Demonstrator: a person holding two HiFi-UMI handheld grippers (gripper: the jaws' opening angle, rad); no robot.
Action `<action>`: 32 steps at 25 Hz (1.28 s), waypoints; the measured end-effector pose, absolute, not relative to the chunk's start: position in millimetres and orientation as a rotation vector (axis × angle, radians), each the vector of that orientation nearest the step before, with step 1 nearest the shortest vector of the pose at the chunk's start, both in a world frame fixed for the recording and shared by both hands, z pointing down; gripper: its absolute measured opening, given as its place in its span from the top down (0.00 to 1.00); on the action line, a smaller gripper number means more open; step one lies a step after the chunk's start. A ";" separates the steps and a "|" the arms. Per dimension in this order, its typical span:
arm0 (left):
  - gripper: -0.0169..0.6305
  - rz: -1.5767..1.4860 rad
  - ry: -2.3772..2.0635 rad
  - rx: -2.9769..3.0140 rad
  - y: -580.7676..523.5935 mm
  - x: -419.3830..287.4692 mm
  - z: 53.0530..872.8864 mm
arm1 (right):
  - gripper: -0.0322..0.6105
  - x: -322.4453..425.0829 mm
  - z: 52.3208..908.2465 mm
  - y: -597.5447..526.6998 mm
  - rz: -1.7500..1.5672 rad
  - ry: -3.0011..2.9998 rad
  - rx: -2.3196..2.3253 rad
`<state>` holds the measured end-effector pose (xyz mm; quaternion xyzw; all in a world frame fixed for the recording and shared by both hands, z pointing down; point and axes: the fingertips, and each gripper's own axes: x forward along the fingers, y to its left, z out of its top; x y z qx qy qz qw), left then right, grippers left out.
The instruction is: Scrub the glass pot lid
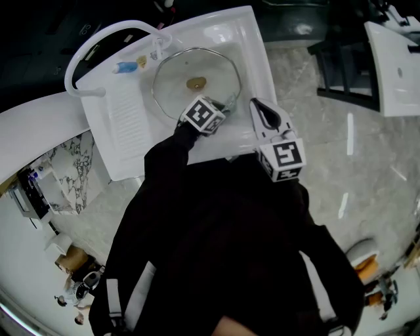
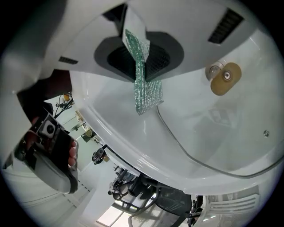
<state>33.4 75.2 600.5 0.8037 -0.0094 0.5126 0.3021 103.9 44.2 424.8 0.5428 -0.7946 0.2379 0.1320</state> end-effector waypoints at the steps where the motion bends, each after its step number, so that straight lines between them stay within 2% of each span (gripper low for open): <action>1: 0.87 1.360 -0.038 2.133 73.1 31.8 599.0 | 0.95 103.7 424.2 44.2 0.689 -2.307 1.577; 17: 0.87 1.345 -0.395 2.175 22.0 -27.2 564.5 | 0.95 87.8 405.9 42.1 0.636 -2.343 1.569; 23: 0.87 1.186 -0.649 2.234 3.9 -46.2 525.3 | 0.95 77.0 392.4 36.1 0.598 -2.383 1.535; 32: 0.87 0.838 -1.055 2.299 -7.9 -80.0 423.9 | 0.95 51.4 355.3 24.8 0.568 -2.468 1.485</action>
